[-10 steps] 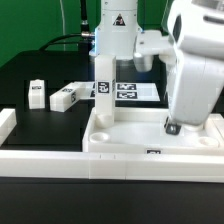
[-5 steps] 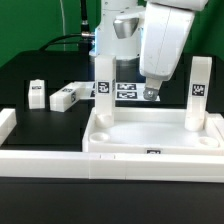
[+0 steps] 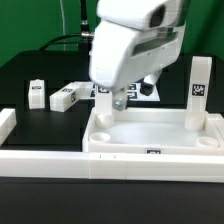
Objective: Assemble desk
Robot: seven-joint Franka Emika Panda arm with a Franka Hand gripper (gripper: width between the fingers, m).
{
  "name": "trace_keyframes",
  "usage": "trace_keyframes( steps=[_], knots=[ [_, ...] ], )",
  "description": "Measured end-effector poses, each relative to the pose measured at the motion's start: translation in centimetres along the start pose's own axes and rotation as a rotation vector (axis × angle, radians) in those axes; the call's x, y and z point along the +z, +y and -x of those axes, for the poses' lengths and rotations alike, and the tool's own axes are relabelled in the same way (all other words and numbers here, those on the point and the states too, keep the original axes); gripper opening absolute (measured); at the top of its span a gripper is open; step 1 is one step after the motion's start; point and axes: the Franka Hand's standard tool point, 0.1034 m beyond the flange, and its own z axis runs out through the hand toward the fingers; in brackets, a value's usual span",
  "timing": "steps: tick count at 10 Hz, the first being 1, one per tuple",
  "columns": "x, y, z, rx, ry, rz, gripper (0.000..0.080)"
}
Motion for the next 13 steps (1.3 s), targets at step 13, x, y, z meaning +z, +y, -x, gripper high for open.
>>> trace_keyframes(
  steps=[13],
  knots=[
    [-0.5, 2.3, 6.9, 0.880, 0.073, -0.159, 0.0649]
  ],
)
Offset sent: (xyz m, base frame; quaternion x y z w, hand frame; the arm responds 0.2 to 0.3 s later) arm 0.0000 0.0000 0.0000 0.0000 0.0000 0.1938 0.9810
